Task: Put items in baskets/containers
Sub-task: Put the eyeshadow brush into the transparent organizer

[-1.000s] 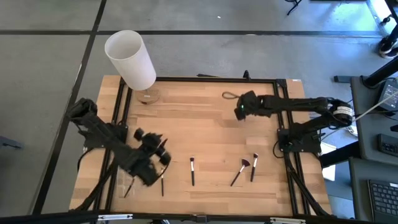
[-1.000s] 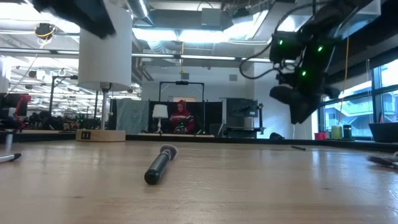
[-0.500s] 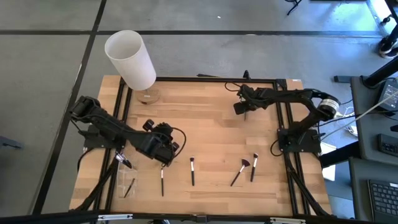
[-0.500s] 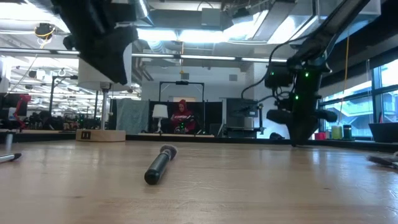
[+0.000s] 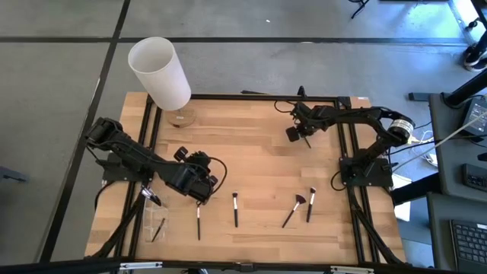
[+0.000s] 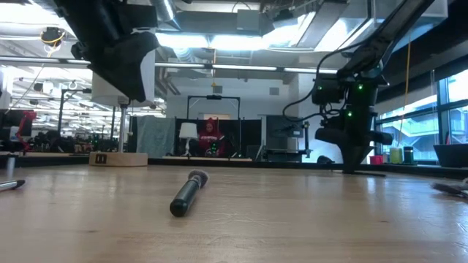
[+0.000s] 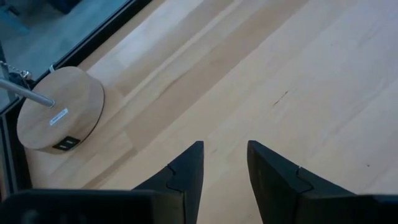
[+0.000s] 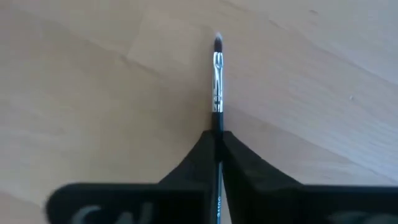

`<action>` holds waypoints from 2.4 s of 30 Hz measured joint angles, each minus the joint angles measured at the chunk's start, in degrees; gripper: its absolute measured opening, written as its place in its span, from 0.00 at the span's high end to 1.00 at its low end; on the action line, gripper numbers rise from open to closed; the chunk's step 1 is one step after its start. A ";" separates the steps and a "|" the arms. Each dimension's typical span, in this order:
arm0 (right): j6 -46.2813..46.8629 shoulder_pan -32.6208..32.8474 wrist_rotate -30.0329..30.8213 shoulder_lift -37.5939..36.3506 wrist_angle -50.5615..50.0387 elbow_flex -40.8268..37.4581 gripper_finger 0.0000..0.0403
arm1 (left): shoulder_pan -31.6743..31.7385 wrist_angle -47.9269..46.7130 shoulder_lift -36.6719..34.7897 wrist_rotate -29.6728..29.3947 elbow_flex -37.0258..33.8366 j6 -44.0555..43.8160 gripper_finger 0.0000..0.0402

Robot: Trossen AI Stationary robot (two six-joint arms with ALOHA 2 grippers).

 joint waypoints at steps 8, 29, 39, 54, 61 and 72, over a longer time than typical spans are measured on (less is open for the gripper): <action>0.80 4.61 1.26 -0.28 0.14 -0.27 0.94 | 0.00 0.43 0.00 -0.55 0.00 -1.05 0.71; -1.71 32.90 -7.03 -16.06 35.97 -0.74 0.95 | -0.97 40.97 -0.34 -11.45 -7.60 26.34 0.71; -10.80 43.42 7.30 -10.92 60.28 -4.63 0.95 | 1.21 96.91 -3.01 -0.88 -27.83 50.74 0.66; -19.60 46.24 6.56 5.91 92.69 -5.66 0.95 | 3.88 126.59 -2.07 15.79 -36.85 65.22 0.62; -21.70 47.13 4.87 10.43 92.89 -0.22 0.95 | 3.71 125.10 -0.04 16.46 -33.79 67.91 0.61; -23.76 48.23 4.99 10.43 91.88 0.83 0.95 | 3.69 125.22 -0.04 16.17 -33.79 66.61 0.69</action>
